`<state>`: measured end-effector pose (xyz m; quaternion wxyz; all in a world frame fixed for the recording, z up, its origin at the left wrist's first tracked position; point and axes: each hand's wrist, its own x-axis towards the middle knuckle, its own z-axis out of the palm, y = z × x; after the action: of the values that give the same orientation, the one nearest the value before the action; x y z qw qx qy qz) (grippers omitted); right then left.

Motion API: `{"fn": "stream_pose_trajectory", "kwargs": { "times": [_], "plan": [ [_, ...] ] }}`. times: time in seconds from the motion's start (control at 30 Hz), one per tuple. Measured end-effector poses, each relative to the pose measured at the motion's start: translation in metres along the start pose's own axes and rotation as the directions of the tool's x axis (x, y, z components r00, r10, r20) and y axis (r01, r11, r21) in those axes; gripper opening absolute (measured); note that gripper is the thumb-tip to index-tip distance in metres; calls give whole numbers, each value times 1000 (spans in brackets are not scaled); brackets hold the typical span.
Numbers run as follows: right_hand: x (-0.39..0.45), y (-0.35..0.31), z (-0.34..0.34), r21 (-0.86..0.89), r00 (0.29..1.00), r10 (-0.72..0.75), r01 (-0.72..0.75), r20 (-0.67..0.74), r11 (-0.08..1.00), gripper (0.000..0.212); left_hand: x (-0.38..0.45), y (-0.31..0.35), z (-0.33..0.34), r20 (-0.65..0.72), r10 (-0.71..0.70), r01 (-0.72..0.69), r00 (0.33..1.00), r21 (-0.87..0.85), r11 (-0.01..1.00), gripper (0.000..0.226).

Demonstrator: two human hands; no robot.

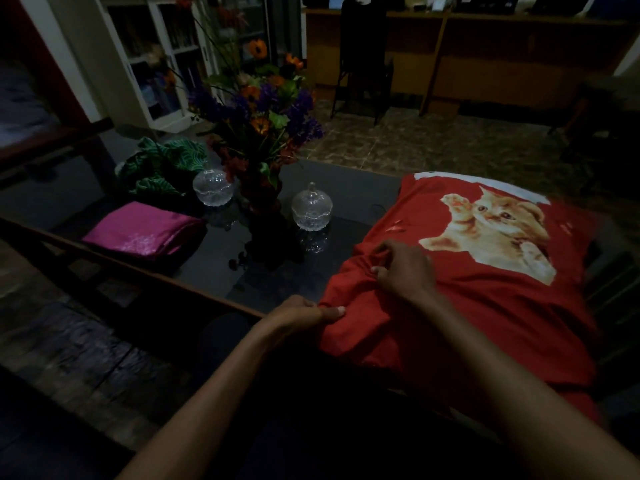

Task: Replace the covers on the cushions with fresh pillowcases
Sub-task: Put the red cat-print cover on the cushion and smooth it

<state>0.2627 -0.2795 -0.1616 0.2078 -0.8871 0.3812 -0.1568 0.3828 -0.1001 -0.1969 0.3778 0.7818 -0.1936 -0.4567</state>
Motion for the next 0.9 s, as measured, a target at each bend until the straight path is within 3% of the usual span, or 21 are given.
{"fn": "stream_pose_trajectory", "kwargs": {
  "times": [0.1, 0.2, 0.27, 0.4, 0.5, 0.63, 0.73, 0.83, 0.9],
  "plan": [
    [5, -1, -6, -44, 998, 0, -2, -59, 999, 23, 1, 5, 6, 1, 42, -42, 999, -20, 999, 34],
    [12, 9, -24, 11, 958, 87, -87, -272, 996, 24, 2, 16, 9, 22, 72, -70, 997, -81, 994, 22],
    [10, 18, -28, -11, 937, 106, -116, -332, 993, 22, 7, 23, 12, 10, 124, -124, 992, -57, 991, 20],
    [10, 29, -27, 82, 954, 149, -131, -260, 988, 23, 11, 27, 12, -15, 137, -135, 991, 71, 988, 30],
    [19, 23, -24, 157, 962, 47, -4, -271, 988, 22, 14, 20, 11, 40, 121, -124, 992, 72, 990, 21],
    [27, 14, -11, -76, 1000, -13, 14, 15, 997, 33, 18, 17, 11, 63, 130, -132, 990, 43, 990, 19],
    [32, 16, -13, -25, 995, 54, -56, -78, 998, 20, 16, 20, 8, 76, 108, -112, 991, 54, 992, 21],
    [34, 19, -18, 111, 960, 180, -159, -216, 981, 23, 21, 22, 9, 48, 86, -88, 995, 39, 995, 32],
    [31, 25, -14, 140, 968, 166, -141, -186, 980, 20, 24, 19, 9, 3, 94, -94, 996, 98, 991, 41]
  ]
}}
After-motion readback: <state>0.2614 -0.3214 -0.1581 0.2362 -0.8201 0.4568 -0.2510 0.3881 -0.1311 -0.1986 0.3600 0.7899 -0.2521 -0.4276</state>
